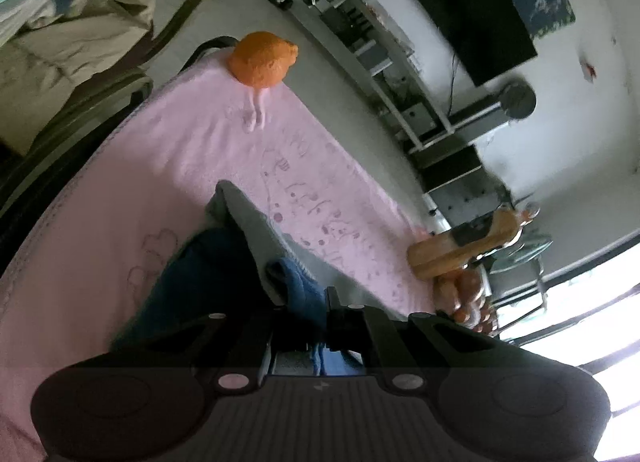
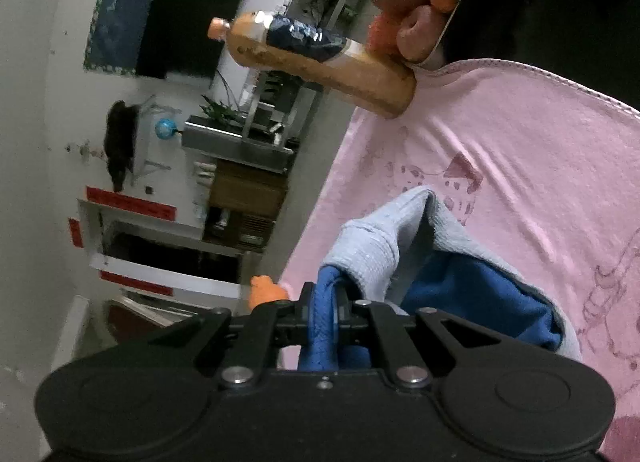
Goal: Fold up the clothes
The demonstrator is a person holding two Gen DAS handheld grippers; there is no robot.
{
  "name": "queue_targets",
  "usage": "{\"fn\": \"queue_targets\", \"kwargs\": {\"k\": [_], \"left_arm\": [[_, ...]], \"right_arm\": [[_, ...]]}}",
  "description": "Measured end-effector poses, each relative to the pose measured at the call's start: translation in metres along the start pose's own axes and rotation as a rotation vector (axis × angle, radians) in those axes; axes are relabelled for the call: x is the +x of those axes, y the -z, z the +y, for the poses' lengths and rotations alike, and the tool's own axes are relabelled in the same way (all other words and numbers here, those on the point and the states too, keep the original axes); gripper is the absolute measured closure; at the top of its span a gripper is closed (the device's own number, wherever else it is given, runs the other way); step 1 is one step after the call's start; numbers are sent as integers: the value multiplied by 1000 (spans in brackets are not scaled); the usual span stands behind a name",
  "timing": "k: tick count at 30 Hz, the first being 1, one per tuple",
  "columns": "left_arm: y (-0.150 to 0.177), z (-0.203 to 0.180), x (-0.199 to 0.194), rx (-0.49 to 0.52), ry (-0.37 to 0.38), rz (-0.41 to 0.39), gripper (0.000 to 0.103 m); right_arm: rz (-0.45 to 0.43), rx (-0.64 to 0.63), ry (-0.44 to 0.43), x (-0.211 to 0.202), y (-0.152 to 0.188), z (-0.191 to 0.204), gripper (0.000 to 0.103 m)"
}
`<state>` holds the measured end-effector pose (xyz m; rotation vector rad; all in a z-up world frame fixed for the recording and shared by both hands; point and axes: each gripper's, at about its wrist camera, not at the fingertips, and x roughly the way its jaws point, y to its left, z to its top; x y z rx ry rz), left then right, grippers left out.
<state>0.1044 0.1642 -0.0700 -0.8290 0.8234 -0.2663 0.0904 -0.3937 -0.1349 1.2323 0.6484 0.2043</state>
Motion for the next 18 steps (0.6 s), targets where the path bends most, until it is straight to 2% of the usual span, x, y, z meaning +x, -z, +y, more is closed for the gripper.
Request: {"fn": "queue_targets", "kwargs": {"k": [2, 3, 5, 8, 10, 12, 14, 15, 18], "left_arm": [[7, 3, -9, 14, -26, -6, 100], [11, 5, -10, 31, -51, -6, 100], [23, 13, 0, 73, -148, 19, 100], [45, 28, 36, 146, -351, 109, 98], [53, 23, 44, 213, -444, 128, 95], [59, 13, 41, 287, -509, 118, 89], [64, 0, 22, 349, -531, 50, 83], [66, -4, 11, 370, -532, 13, 83], [62, -10, -7, 375, -480, -47, 84]], "right_arm": [[-1, -3, 4, -9, 0, -3, 96], [2, -15, 34, -11, 2, -5, 96], [9, -41, 103, -14, 4, -11, 96], [55, -148, 342, 4, 12, -22, 95], [141, -225, 476, 25, 19, -28, 90], [151, -313, 575, 34, 26, -26, 86], [96, -355, 568, 24, 28, -15, 72], [67, -373, 560, 19, 28, -10, 60], [-24, -369, 483, 5, 21, 0, 59]]}}
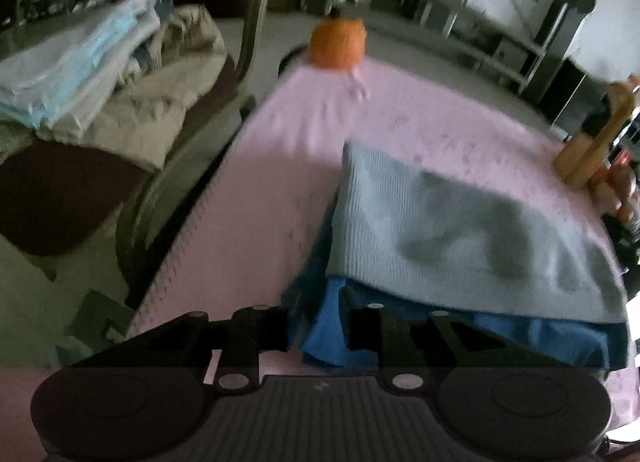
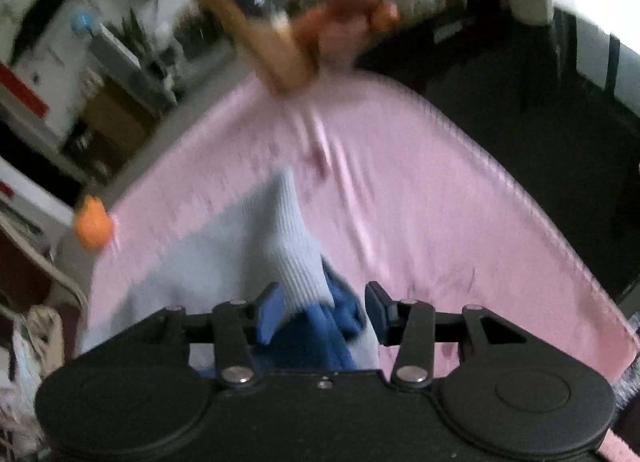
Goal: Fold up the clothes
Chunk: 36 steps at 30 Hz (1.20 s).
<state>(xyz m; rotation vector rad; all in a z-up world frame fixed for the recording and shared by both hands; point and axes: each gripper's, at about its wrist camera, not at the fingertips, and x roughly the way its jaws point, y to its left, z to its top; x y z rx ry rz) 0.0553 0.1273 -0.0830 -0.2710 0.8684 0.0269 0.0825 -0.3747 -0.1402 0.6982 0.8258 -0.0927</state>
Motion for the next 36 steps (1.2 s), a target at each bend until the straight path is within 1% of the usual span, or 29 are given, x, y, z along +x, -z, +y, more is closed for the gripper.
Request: {"fn": "queue_targets", "kwargs": {"k": [3, 4, 5, 6, 7, 8, 10, 12, 13, 15, 16, 17, 18, 19, 20, 22, 24, 25, 26, 27, 28, 29, 30, 31, 32, 33, 34, 35, 36], "left_arm": [[-19, -4, -9, -21, 80, -56, 84], [-27, -8, -9, -11, 97, -70, 84], [-36, -15, -7, 9, 101, -82, 84], [-46, -22, -5, 29, 102, -93, 84], [-56, -29, -1, 55, 103, -102, 84], [-66, -37, 5, 85, 101, -110, 84], [-85, -49, 24, 141, 96, -106, 84], [-98, -57, 50, 172, 113, -72, 83], [-100, -57, 65, 173, 108, -60, 83], [-101, -55, 95, 170, 92, -38, 84], [-97, -52, 107, 159, 91, -22, 86], [-92, -44, 119, 131, 93, 11, 86], [-90, -36, 132, 78, 90, 68, 90], [-89, -31, 139, 40, 107, 105, 93], [-90, -30, 139, 43, 124, 103, 92], [-91, -33, 136, 78, 143, 70, 92], [-91, -37, 133, 109, 146, 36, 91], [-91, -38, 137, 103, 137, 32, 85], [-90, -38, 144, 98, 92, 29, 82], [-88, -37, 151, 96, 19, 28, 84], [-85, -35, 159, 96, -49, 28, 82], [-84, -33, 163, 95, -70, 19, 82], [-84, -32, 164, 90, -77, 11, 82], [-83, -32, 165, 106, -127, -2, 83], [-82, -32, 166, 127, -188, -16, 84], [-81, -27, 171, 125, -253, 0, 88], [-80, -20, 178, 116, -319, 23, 92], [-81, -11, 178, 83, -320, 14, 88], [-84, -4, 177, 52, -306, 21, 88]], "right_arm": [[-20, 89, -166, -4, -6, -1, 61], [-22, 110, -222, -4, -8, 2, 68], [-32, 111, -260, -5, -11, 10, 71], [-44, 97, -280, -6, -14, 20, 75], [-55, 80, -296, -6, -17, 31, 82], [-64, 57, -304, -5, -22, 45, 84], [-61, 11, -318, 2, -30, 71, 87], [-36, -22, -331, 16, -39, 93, 87], [-28, -41, -330, 27, -44, 104, 87], [-45, -66, -308, 47, -49, 113, 86], [-60, -76, -283, 62, -50, 111, 86], [-66, -80, -255, 74, -49, 107, 86], [-56, -74, -211, 88, -46, 98, 86], [-14, -35, -156, 103, -44, 87, 87], [36, 12, -99, 118, -43, 76, 88], [70, 57, -103, 129, -44, 64, 88], [70, 84, -161, 130, -42, 61, 88], [91, 121, -229, 133, -39, 59, 88], [119, 166, -307, 138, -36, 57, 87], [174, 196, -385, 147, -33, 57, 87], [229, 199, -431, 158, -30, 59, 85], [260, 168, -433, 167, -28, 62, 85], [268, 112, -387, 174, -26, 65, 85], [264, 79, -327, 181, -26, 63, 87], [255, 84, -284, 188, -29, 58, 91], [234, 120, -241, 191, -33, 47, 103], [210, 164, -196, 192, -37, 33, 103], [191, 220, -193, 191, -41, 20, 103], [174, 280, -203, 189, -45, 7, 103]]}}
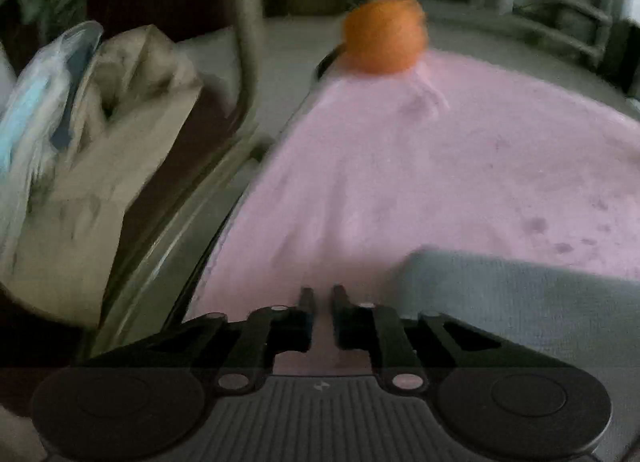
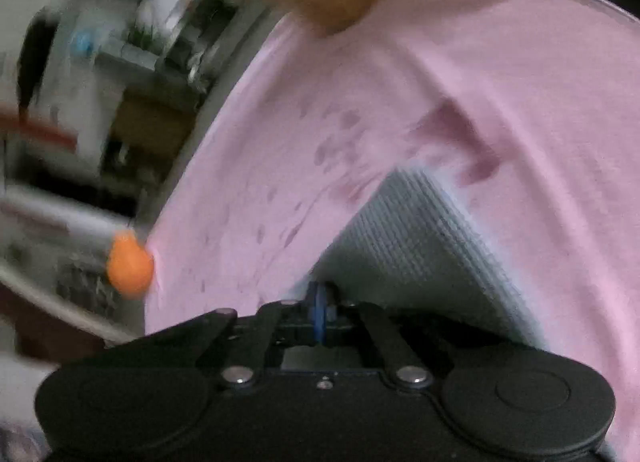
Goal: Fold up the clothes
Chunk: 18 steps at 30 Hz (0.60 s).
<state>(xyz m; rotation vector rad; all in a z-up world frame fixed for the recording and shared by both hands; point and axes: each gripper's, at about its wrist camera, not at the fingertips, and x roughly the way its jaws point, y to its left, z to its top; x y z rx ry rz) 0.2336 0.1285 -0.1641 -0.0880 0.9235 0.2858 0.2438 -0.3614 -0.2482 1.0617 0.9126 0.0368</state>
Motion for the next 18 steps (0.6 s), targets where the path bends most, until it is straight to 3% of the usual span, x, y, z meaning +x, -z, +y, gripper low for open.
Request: {"fn": "queue_targets", "kwargs": {"k": [2, 5, 8, 11, 14, 18], "left_arm": [[-5, 9, -1, -48, 24, 22, 89], [-9, 17, -22, -108, 51, -22, 89], [-7, 22, -53, -118, 141, -82, 89], [-2, 14, -72, -81, 263, -104, 87], [7, -1, -74, 3, 348, -68, 87], [19, -24, -51, 134, 306, 52, 87]], "right_arm": [[-98, 49, 30, -18, -9, -11, 103], [-240, 136, 123, -46, -15, -24, 96], [-281, 132, 58, -75, -9, -16, 96], [-253, 45, -55, -100, 6, 5, 92], [-194, -45, -93, -100, 25, 24, 80], [-110, -57, -60, -85, 33, 35, 80]]}}
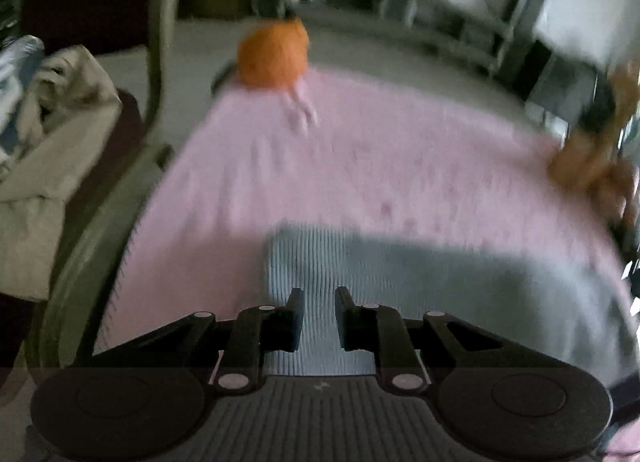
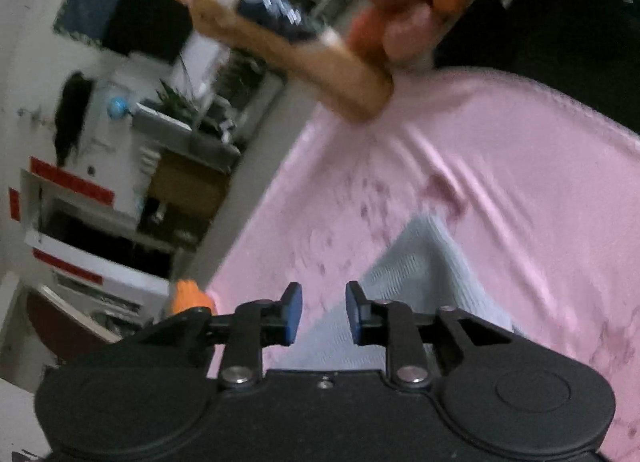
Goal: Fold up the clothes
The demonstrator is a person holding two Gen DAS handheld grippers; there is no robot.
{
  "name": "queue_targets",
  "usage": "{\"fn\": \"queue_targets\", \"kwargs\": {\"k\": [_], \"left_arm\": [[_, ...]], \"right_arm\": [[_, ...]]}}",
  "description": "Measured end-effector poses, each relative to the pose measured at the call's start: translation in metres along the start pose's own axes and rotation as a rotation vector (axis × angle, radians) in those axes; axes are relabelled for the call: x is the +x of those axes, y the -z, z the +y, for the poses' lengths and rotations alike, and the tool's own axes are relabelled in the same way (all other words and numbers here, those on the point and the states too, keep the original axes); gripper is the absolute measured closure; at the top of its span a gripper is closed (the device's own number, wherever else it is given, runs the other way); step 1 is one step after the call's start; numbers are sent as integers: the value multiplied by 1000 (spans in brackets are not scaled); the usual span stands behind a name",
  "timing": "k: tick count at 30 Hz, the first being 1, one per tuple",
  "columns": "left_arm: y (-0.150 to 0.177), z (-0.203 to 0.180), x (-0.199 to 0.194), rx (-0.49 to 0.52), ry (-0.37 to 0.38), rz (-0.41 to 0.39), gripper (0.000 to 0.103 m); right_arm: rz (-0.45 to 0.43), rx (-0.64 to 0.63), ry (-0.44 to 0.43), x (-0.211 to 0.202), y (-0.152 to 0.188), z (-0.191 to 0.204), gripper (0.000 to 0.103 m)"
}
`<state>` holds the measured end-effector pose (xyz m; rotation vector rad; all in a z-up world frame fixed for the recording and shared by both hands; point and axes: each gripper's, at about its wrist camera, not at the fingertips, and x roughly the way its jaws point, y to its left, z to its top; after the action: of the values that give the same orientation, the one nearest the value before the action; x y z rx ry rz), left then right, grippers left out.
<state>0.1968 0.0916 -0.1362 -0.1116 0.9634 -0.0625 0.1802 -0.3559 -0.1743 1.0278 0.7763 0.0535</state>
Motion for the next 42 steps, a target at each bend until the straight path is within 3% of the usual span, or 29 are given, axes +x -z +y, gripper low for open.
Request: {"fn": "queue_targets", "kwargs": {"k": [2, 5, 6, 7, 12, 13, 16, 22, 27, 31, 36, 38, 39, 40, 42], "left_arm": [[3, -3, 11, 49, -65, 30, 85], [6, -5, 14, 96, -88, 22, 83], [7, -6, 14, 115, -101, 13, 83], [8, -4, 14, 121, -108, 8, 83], [15, 13, -5, 98, -111, -22, 86], [19, 15, -15, 91, -118, -36, 86], [33, 16, -50, 93, -123, -112, 85], [69, 11, -89, 55, 20, -167, 84], [76, -18, -82, 134, 41, -169, 80], [69, -29, -60, 101, 51, -155, 81], [68, -39, -24, 101, -5, -109, 77], [70, -37, -21, 113, -22, -95, 75], [71, -36, -20, 120, -31, -89, 75], [73, -34, -20, 130, -40, -83, 75], [78, -30, -23, 142, -53, -76, 75]], "right_arm": [[50, 24, 21, 9, 2, -6, 80], [130, 87, 72, 24, 2, -25, 83], [141, 98, 120, 26, 1, -31, 99], [148, 106, 175, 27, 0, -37, 103], [7, 224, 201, -13, -5, -61, 103], [-15, 233, 207, -25, -4, -63, 98], [-48, 199, 120, -59, 2, -56, 93], [-92, 72, -37, -113, 39, -41, 89], [9, 23, -44, -90, 62, -27, 84], [45, -27, -19, -62, 69, -12, 84], [156, 44, -120, -17, 75, -11, 87], [193, 17, -69, -1, 80, -9, 87], [198, 12, -44, 1, 81, -11, 90], [199, 11, -20, 3, 82, -13, 103], [202, 7, 26, 6, 85, -18, 103]]}}
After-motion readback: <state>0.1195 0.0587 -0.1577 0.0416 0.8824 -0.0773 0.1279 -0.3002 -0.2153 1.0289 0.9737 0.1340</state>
